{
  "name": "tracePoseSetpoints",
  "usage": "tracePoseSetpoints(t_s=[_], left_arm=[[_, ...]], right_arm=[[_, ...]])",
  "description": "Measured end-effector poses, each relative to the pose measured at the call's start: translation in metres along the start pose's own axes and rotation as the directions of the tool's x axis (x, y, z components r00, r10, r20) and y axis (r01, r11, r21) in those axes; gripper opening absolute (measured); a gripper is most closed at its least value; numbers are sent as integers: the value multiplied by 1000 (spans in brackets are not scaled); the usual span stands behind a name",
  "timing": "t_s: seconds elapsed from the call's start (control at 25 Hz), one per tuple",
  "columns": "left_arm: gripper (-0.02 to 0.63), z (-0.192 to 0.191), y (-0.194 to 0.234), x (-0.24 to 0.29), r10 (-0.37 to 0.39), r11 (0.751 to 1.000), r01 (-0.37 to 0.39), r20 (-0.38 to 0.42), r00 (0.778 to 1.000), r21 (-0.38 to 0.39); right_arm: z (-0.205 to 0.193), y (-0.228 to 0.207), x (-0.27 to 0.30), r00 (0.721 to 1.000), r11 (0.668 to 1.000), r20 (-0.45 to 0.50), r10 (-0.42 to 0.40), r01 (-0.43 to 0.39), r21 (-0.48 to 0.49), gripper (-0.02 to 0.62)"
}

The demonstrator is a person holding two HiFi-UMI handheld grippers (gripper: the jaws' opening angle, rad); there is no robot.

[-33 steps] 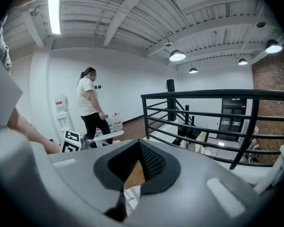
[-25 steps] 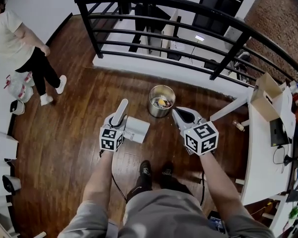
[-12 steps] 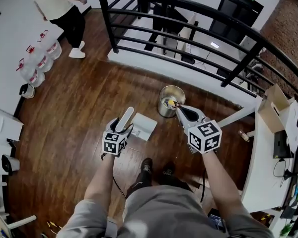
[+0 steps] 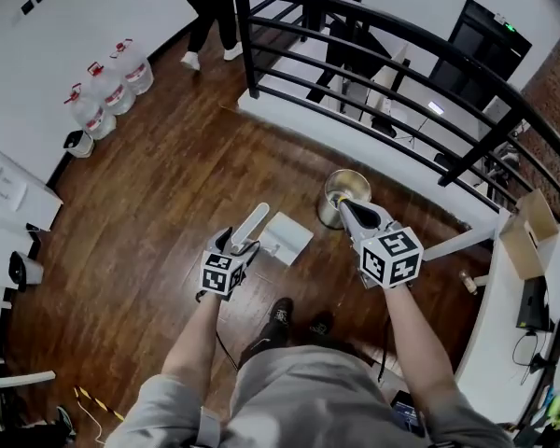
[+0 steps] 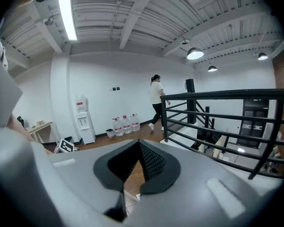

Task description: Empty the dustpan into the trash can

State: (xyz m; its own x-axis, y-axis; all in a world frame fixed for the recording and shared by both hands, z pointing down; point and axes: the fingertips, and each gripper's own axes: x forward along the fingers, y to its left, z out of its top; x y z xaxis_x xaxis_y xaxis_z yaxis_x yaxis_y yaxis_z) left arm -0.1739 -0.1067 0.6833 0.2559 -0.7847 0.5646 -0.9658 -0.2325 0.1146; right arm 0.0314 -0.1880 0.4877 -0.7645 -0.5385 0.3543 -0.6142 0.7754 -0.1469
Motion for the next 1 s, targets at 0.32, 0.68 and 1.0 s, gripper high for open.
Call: tracePoseSetpoints(t_s=[0.32, 0.68, 1.0], left_arm=[[313, 42, -7, -53, 50, 997, -55, 108, 993, 47], [169, 172, -55, -73, -44, 988, 1, 281, 959, 151], [6, 253, -142, -45, -230, 951, 138, 333, 914, 277]], right_arm=[[7, 28, 7, 997, 997, 27, 72, -71, -12, -2], [33, 25, -10, 995, 999, 90, 44, -42, -15, -2], [43, -19, -61, 986, 995, 133, -100, 100, 8, -2]])
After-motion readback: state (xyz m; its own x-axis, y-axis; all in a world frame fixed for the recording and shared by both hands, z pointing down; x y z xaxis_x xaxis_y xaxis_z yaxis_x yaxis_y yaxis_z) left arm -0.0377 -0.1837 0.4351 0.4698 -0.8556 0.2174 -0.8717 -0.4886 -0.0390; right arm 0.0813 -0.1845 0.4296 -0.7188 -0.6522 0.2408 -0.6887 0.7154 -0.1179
